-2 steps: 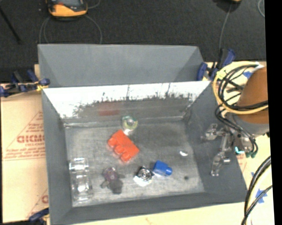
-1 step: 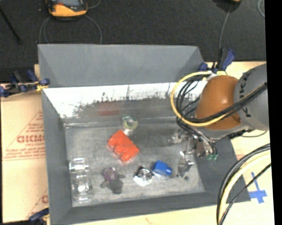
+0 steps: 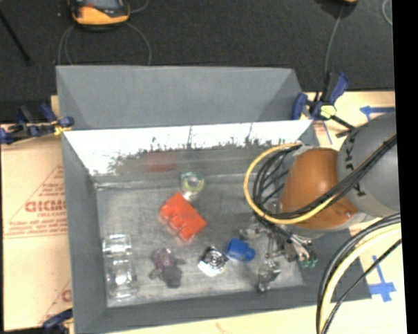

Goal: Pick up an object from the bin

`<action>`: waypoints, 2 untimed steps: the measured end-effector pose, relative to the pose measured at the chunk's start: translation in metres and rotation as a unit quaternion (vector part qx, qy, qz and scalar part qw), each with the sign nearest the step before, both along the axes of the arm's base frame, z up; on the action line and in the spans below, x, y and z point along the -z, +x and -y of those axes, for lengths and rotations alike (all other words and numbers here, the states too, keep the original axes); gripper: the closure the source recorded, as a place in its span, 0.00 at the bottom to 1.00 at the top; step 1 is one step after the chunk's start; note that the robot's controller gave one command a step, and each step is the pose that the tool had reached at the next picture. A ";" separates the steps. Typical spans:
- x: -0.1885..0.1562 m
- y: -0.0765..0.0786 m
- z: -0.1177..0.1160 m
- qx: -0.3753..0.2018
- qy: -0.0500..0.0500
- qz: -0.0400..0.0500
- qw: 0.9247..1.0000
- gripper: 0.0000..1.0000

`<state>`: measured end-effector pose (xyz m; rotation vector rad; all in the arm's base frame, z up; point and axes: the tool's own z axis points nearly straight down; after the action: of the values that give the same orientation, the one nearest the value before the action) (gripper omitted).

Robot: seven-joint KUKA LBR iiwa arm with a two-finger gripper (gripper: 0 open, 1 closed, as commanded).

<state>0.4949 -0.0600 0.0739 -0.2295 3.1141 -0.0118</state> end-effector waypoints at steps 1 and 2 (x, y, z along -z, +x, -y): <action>-0.001 -0.010 -0.044 -0.079 -0.001 0.002 0.997 0.00; -0.001 -0.012 -0.046 -0.081 0.000 -0.003 0.997 1.00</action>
Offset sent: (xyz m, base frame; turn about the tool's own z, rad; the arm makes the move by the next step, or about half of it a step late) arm -0.0172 0.0478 -0.0039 -0.1628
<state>0.4826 -0.0141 0.0748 -0.4825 3.0902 -0.0074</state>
